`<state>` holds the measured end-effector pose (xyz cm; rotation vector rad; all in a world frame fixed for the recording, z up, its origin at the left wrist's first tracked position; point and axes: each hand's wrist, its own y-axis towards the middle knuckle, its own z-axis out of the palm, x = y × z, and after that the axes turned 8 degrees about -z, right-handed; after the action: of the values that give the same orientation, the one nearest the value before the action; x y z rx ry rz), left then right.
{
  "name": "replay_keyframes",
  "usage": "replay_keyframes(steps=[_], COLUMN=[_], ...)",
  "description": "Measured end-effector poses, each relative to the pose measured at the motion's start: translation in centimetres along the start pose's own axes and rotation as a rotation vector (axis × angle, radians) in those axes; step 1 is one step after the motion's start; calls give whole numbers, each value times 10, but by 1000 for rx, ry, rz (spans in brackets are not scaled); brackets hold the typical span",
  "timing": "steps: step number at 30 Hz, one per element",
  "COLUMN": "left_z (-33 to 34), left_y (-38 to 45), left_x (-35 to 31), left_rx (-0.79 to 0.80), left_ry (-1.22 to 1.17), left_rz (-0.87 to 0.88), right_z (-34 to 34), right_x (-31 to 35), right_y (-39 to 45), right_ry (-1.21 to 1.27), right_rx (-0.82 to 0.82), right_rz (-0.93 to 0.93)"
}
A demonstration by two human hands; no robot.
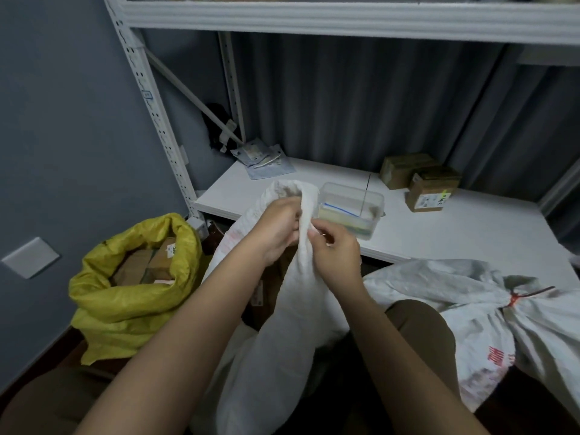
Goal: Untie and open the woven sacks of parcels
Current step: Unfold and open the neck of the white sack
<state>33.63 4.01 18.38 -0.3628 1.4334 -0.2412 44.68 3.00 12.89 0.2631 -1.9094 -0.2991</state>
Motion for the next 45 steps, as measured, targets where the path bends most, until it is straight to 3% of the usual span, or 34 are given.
replay_keyframes(steps=[4,10,13,17,20,22,25,28,31,34,39,42,45], left_z=[3,-2,-6,-14,-11,-8,-5,-3,-1,-6,-23,-26,-29], left_y=[-4,4,2,-10,-16,-15,-7,-2,-2,-7,-22,-34,-40], left_x=[4,7,6,14,18,21,21,14,9,11,28,35,34], left_rx=[-18,-60,-21,-58,-103,-176,-261,-233,-102,47,-98,-50,3], left_ry=[-23,-132,-59,92,35,-16,-64,-83,-134,-210,112,133,133], left_rz=[45,42,30,29,45,49,80,87,45,66,38,20,-5], right_z=[5,9,4,-3,7,14,15,15,13,6,-2,-4,-1], right_x=[1,-1,1,5,5,2,-2,-5,-3,4,4,6,10], right_y=[1,-3,4,16,17,13,0,-13,-13,-6,6,14,14], right_ry=[100,240,480,955,756,488,91,-20,99,478,778,942,892], right_rx=[-141,12,-49,57,8,-47,-37,72,70,25,66,178,279], right_rz=[23,11,193,511,544,392,14,-14,26,201,452,571,608])
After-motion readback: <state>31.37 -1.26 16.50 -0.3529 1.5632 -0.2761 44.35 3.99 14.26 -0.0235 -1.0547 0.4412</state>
